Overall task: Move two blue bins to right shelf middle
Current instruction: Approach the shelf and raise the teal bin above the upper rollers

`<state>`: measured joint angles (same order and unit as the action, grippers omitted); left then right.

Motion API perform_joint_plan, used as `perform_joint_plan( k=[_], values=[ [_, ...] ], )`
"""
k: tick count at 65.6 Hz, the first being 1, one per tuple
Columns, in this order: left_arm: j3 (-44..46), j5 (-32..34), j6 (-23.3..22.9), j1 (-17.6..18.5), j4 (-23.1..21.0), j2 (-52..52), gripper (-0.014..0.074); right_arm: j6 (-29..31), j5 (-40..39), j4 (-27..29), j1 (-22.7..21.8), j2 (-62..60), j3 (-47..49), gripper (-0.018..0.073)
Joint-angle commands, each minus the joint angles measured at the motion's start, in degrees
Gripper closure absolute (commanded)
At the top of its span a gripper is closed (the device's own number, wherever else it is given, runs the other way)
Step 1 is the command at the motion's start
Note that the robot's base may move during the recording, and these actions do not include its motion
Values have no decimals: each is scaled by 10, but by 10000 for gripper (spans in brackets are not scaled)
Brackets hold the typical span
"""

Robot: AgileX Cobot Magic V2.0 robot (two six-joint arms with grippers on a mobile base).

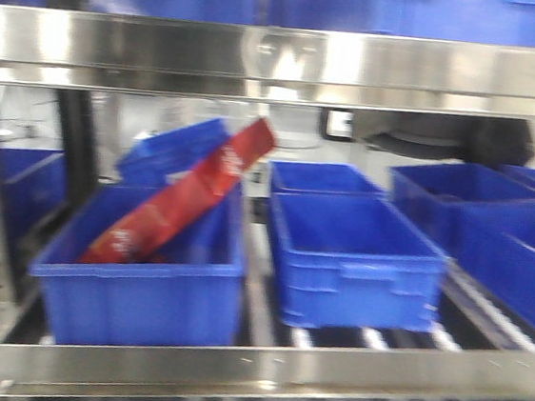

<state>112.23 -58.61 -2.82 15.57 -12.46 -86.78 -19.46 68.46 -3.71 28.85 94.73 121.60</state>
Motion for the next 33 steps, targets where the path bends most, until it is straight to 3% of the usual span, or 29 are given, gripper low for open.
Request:
perform_joint_plan(
  k=[1,33],
  values=[
    [13,46,-3,18,-163,6,707,9,-166,68,15,-5,7,712],
    [13,46,-3,18,-163,6,707,9,-166,68,15,-5,7,712]
  ],
)
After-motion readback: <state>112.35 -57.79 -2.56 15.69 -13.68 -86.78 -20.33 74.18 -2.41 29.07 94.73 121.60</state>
